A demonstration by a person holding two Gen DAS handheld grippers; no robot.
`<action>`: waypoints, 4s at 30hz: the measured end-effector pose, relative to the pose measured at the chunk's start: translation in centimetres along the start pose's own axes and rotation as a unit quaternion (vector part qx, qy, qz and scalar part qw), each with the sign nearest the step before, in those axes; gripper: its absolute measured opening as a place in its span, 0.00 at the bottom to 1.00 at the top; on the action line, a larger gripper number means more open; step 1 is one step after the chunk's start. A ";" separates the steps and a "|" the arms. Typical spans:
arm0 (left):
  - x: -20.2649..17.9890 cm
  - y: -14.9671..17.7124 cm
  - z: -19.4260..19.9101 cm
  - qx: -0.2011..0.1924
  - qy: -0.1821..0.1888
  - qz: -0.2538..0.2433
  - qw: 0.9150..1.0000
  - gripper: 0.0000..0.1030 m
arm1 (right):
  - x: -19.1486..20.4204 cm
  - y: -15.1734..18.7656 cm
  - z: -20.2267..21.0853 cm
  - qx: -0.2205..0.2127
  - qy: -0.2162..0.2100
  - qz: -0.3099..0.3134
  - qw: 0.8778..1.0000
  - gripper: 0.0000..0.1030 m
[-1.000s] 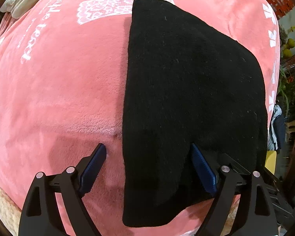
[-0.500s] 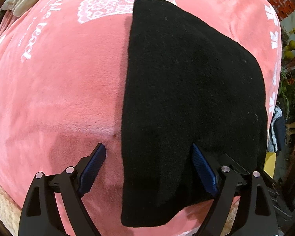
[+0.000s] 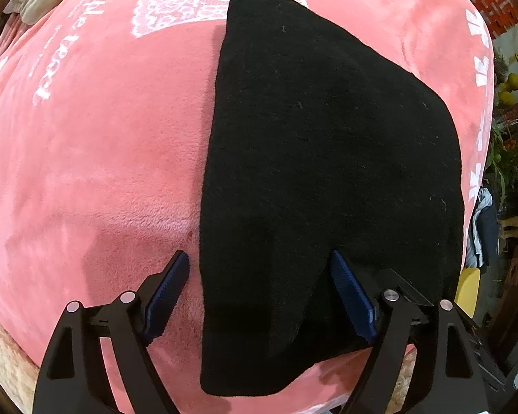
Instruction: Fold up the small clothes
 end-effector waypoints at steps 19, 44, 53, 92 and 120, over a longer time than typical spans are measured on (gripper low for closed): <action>-1.8 0.7 2.4 0.007 0.044 -0.047 0.998 0.24 | 2.6 -0.1 1.6 -0.013 0.005 0.026 1.000 0.27; 1.7 5.3 11.1 -0.027 0.068 -0.036 0.997 0.23 | 12.5 4.5 9.3 -0.045 -0.010 0.098 0.994 0.24; 5.1 4.6 16.3 -0.079 0.068 -0.026 0.994 0.23 | 19.0 4.3 11.0 -0.075 -0.031 0.147 0.986 0.24; 24.1 -7.8 12.0 -0.194 -0.030 0.044 0.979 0.80 | 27.1 -6.4 -6.5 -0.082 0.054 0.224 0.970 0.63; 23.1 -5.6 8.9 -0.123 -0.058 0.030 0.990 0.80 | 25.0 -0.4 -6.5 -0.037 0.047 0.235 0.970 0.11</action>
Point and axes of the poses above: each gripper's, at about its wrist camera, not at the fingertips, and z roughly against the way its jaws point, x to its left, y to its underside, the point moved 10 cm from there along -z, roughly the way its jaws point, and after that the axes turned 4 degrees about z, right-handed, at the moved point
